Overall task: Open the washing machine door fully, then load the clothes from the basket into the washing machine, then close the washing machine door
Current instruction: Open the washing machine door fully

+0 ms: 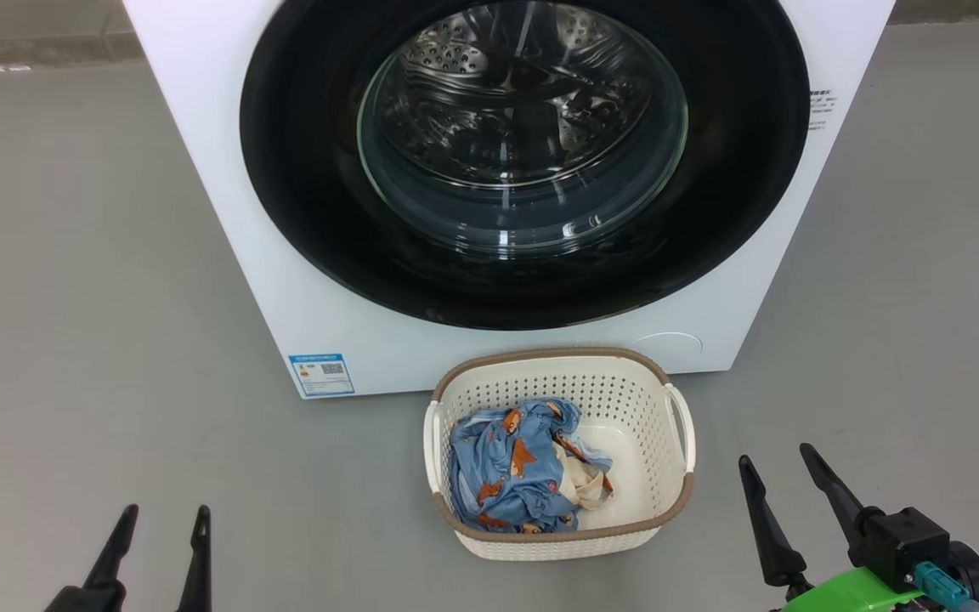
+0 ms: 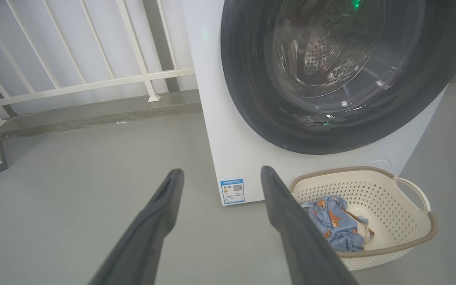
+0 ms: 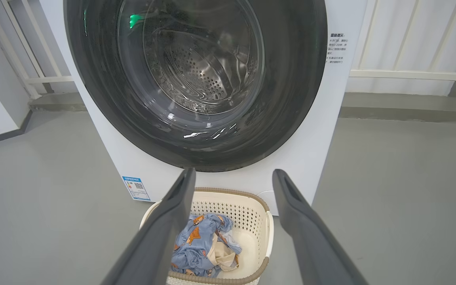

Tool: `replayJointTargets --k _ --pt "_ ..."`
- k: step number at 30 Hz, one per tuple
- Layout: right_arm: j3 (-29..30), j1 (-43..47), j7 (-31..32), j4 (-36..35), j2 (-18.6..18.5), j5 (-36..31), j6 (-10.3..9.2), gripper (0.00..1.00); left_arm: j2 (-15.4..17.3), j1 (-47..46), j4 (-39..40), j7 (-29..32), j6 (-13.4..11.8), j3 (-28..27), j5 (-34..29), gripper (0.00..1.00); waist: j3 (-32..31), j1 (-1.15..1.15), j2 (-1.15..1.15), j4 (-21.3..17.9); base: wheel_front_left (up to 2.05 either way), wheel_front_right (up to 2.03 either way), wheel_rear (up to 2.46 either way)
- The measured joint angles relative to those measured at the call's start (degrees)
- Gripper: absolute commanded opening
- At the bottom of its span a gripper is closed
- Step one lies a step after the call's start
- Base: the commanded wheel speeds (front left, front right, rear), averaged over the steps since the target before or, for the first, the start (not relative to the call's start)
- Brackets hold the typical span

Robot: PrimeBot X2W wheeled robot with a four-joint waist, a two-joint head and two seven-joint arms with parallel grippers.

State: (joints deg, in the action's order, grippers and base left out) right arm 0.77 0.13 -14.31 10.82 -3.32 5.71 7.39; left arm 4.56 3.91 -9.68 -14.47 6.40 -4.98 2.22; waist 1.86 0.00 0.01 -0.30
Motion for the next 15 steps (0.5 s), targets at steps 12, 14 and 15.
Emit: replayJointTargets --k 12,14,15 --pt "-0.2 0.0 0.0 0.0 0.3 0.0 0.00 1.00 -0.2 0.0 0.1 0.0 0.5 -0.7 -0.1 1.00 0.2 0.00 -0.01 -0.3 1.01 1.01 -2.02" --pt "-0.2 0.0 0.0 0.1 0.3 0.0 0.00 1.00 -0.3 0.0 0.1 0.0 0.5 -0.7 -0.1 1.00 0.3 0.00 0.00 -0.4 1.23 1.23 -2.46" --pt "-0.2 0.0 0.0 0.1 0.3 0.0 0.00 1.00 -0.4 0.0 0.1 0.0 0.5 -0.7 -0.1 1.00 0.4 0.00 0.00 -0.4 1.23 1.23 -2.46"
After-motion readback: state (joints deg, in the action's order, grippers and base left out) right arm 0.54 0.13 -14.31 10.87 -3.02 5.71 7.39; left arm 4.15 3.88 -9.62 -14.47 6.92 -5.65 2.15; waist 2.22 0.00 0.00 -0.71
